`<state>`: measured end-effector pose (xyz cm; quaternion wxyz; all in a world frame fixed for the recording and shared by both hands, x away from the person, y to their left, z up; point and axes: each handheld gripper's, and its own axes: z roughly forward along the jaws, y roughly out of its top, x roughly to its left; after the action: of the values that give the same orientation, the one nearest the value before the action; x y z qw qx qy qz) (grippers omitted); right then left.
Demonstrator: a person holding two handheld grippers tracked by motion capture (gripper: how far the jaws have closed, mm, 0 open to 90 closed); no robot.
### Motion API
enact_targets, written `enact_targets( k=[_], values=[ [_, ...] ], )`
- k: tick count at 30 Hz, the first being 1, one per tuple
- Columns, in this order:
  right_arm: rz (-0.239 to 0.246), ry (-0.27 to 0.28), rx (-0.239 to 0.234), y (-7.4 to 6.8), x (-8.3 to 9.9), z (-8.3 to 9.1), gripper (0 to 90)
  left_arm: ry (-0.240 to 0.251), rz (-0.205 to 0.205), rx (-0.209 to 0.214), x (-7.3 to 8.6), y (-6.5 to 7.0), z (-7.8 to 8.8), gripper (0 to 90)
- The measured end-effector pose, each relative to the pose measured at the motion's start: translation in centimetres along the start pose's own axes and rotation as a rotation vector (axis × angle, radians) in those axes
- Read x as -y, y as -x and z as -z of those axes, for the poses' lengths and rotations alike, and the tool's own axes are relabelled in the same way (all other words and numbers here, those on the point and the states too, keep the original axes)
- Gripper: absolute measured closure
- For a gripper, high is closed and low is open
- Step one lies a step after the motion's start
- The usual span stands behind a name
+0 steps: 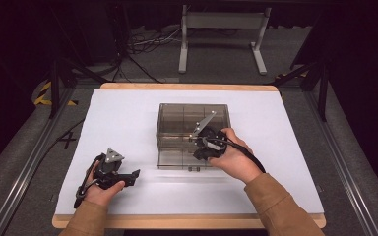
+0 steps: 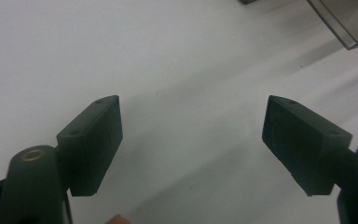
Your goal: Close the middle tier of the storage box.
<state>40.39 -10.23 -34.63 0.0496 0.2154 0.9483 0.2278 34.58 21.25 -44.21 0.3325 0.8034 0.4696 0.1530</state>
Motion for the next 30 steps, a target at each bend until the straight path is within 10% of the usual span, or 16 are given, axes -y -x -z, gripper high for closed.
enact_targets(
  k=[30],
  values=[
    [-0.021, -0.103, -0.038, 0.9, 0.1, -2.6, 86.8, -0.004, 0.000, 0.000, 0.0, 0.0, 0.0, 20.8]
  ],
)
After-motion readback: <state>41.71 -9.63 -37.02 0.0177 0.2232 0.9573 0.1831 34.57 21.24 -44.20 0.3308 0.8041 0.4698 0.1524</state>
